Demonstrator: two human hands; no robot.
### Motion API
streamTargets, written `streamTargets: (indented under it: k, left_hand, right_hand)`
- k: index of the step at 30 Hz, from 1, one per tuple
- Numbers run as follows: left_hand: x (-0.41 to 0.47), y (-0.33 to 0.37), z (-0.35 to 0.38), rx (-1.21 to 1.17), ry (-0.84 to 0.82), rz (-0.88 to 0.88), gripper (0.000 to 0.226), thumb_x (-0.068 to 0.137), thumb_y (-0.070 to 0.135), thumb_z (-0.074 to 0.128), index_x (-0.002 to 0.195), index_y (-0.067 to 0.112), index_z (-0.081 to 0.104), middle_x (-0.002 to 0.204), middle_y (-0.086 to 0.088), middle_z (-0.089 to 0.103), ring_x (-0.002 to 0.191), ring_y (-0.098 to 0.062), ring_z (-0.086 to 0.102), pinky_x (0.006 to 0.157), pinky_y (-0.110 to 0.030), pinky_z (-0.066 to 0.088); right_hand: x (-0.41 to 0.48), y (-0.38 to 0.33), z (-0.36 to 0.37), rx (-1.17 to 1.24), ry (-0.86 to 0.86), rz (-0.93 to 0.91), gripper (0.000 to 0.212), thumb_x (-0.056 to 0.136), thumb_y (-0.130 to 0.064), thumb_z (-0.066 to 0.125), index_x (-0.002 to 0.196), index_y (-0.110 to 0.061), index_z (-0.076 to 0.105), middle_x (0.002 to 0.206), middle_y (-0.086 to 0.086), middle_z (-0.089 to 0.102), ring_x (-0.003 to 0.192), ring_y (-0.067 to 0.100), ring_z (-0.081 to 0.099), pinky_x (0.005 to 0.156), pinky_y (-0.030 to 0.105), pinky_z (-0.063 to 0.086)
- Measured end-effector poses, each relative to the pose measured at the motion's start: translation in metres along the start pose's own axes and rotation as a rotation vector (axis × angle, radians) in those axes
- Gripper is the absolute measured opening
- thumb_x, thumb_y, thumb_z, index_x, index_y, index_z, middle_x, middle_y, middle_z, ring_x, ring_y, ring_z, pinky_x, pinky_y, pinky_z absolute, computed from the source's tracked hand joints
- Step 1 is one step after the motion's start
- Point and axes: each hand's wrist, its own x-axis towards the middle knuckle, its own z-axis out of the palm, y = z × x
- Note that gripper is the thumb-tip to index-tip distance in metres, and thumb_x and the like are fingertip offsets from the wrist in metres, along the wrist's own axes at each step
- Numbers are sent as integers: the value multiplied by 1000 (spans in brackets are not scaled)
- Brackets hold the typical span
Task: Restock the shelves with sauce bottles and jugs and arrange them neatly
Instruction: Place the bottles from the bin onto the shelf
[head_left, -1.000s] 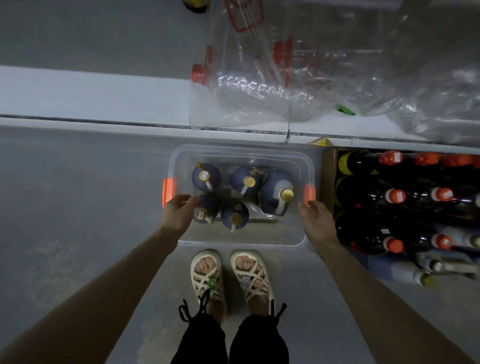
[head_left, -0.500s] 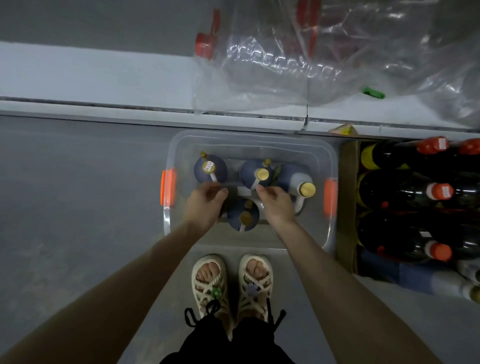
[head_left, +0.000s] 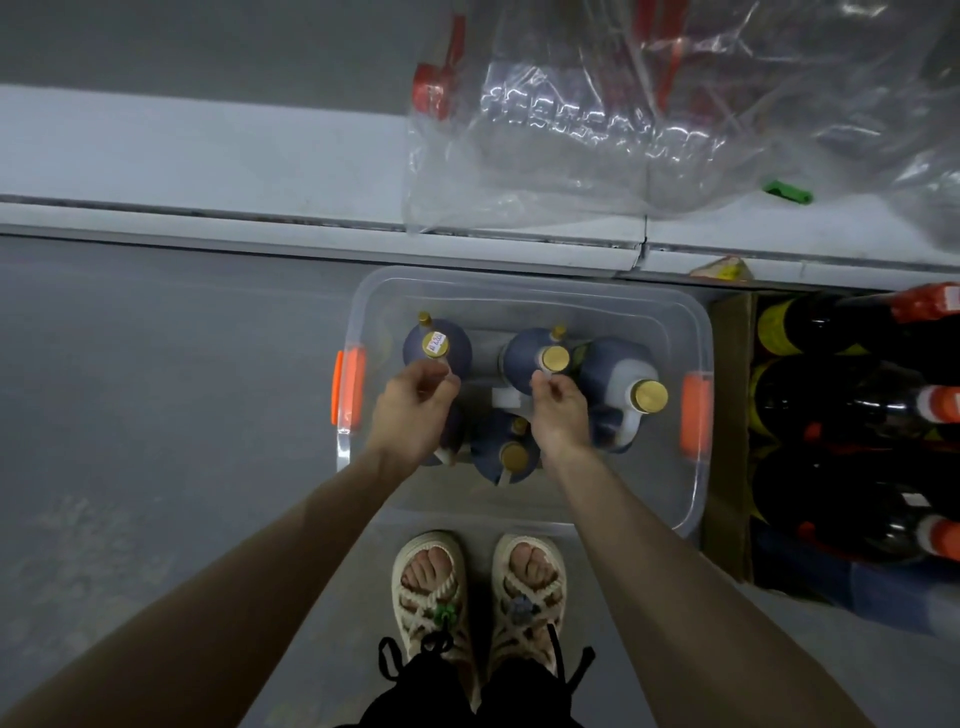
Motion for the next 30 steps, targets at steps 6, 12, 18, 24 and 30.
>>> streamTargets:
  k: [6, 12, 18, 24, 30]
  left_hand:
    - [-11, 15, -10, 4, 6, 0, 25, 96, 22, 56, 118, 13, 60, 105, -2, 64, 95, -14, 58, 78, -22, 44]
    - [-56, 69, -28, -8, -10, 9, 15, 90, 18, 63, 104, 14, 62, 82, 5, 62, 79, -14, 58, 67, -21, 43]
    - [-132, 191, -67, -71, -127, 107, 26, 84, 6, 69, 104, 12, 54, 84, 4, 59, 83, -17, 57, 64, -15, 46]
    - [-221, 338, -117, -37, -336, 270, 75, 70, 16, 84, 133, 14, 44, 117, -6, 54, 98, -16, 57, 73, -21, 47]
    - [-325, 505, -175, 4, -406, 594, 98, 66, 12, 88, 145, 13, 30, 135, -3, 47, 117, -16, 50, 87, -22, 45]
  right_hand:
    - [-14, -22, -21, -56, 52, -100, 34, 102, -30, 44, 104, 0, 61, 96, 14, 59, 88, 24, 51, 80, 36, 42]
    - [-77, -73, -63, -112, 10, -170, 37, 101, -32, 46, 101, 1, 63, 94, 14, 63, 88, 27, 57, 72, 32, 39]
    - [-176, -182, -141, -119, -71, -302, 28, 100, -24, 50, 93, -1, 66, 88, 10, 63, 84, 21, 56, 76, 34, 44]
    - [-298, -314, -238, -145, -211, -449, 22, 101, -16, 48, 83, -8, 60, 84, 13, 59, 82, 23, 53, 77, 35, 43]
    - [-458, -458, -337, -161, -169, -699, 31, 101, -18, 48, 70, -11, 51, 69, 9, 50, 66, 19, 55, 60, 25, 53]
